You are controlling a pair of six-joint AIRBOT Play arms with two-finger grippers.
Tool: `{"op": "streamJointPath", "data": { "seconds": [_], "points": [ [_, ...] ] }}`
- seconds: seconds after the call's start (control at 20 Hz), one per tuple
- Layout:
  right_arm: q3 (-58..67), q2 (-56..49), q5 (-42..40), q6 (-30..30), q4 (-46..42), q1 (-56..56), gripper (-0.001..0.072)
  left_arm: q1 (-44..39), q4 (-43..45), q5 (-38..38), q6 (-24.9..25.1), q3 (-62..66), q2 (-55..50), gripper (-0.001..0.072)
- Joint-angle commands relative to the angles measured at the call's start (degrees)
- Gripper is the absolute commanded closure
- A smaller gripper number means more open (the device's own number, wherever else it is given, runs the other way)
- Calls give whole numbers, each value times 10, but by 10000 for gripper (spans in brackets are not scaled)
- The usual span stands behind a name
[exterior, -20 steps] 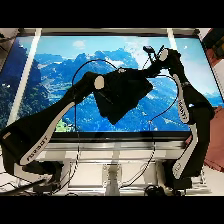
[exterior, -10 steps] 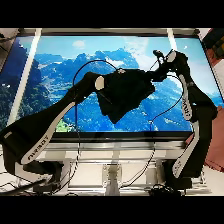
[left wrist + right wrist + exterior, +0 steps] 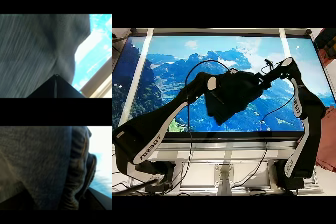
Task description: Fold the clothes and pants, and hang the long-sleeved shirts on hangers.
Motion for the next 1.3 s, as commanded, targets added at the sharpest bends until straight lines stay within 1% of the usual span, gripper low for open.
{"op": "streamJointPath", "data": {
  "seconds": [0.0, 0.05, 0.1, 0.25, 0.3, 0.35, 0.6, 0.85, 0.95, 1.1, 1.15, 1.25],
  "points": [
    [1, -11, 10, -32, 64, 31, 33, 0, 11, 0, 0, 0, 0, 681],
    [1, -10, -7, -39, 80, 44, 54, 1, 12, 0, 0, 0, 0, 682],
    [1, -10, -27, -40, 100, 57, 123, 2, 11, 0, 0, 0, 0, 681],
    [1, -10, -72, -40, 138, 87, 453, 14, 12, 0, 0, 0, 7, 682],
    [1, -9, -83, -40, 137, 94, 636, 22, 12, 0, 0, 0, 12, 682],
    [1, -8, -91, -40, 139, 100, 681, 32, 11, 0, -1, 0, 20, 682],
    [1, 27, -98, -39, 151, 73, 682, 117, 21, 0, -3, 0, 93, 682],
    [1, 126, -86, -34, 177, -33, 683, 219, 41, -17, -3, 0, 188, 682],
    [1, 177, -69, -30, 177, -87, 682, 252, 120, -23, -5, 0, 228, 682],
    [1, 254, -58, 21, 164, -178, 683, 294, 280, -43, -33, 0, 272, 682],
    [1, 278, -59, 40, 152, -208, 683, 312, 309, -55, -39, 0, 280, 682],
    [1, 328, -58, 74, 101, -272, 683, 357, 315, -80, -39, 0, 290, 682]
  ]
}}
